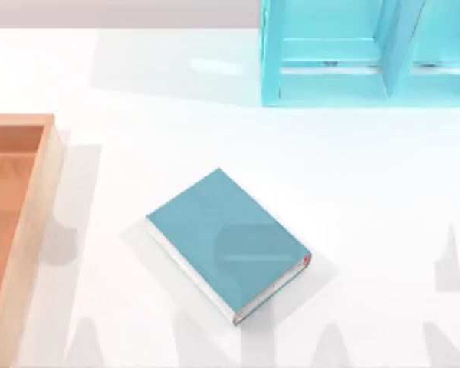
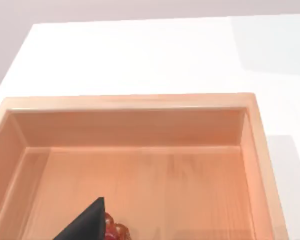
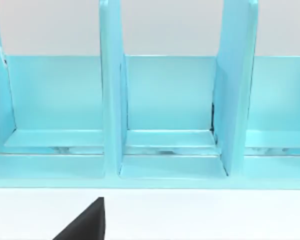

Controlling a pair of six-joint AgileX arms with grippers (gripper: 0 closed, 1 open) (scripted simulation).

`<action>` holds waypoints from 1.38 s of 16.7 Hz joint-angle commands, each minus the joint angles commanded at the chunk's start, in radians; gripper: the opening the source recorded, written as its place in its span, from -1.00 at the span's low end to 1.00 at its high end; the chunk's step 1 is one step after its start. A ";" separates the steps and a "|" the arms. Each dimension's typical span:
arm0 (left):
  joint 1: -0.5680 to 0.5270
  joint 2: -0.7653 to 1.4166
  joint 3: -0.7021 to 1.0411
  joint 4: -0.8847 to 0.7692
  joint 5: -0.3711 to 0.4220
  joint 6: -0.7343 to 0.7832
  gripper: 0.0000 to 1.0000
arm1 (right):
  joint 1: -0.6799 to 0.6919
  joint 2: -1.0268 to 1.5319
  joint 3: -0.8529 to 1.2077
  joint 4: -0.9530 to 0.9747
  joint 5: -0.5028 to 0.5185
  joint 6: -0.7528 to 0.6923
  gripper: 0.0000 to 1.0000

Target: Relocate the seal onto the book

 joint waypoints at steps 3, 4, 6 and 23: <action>0.043 0.304 0.237 -0.200 -0.003 0.047 1.00 | 0.000 0.000 0.000 0.000 0.000 0.000 1.00; 0.058 0.410 0.318 -0.271 -0.004 0.064 1.00 | 0.000 0.000 0.000 0.000 0.000 0.000 1.00; 0.088 0.622 0.480 -0.410 -0.006 0.096 1.00 | 0.000 0.000 0.000 0.000 0.000 0.000 1.00; 0.190 1.391 1.109 -0.900 0.001 0.209 1.00 | 0.000 0.000 0.000 0.000 0.000 0.000 1.00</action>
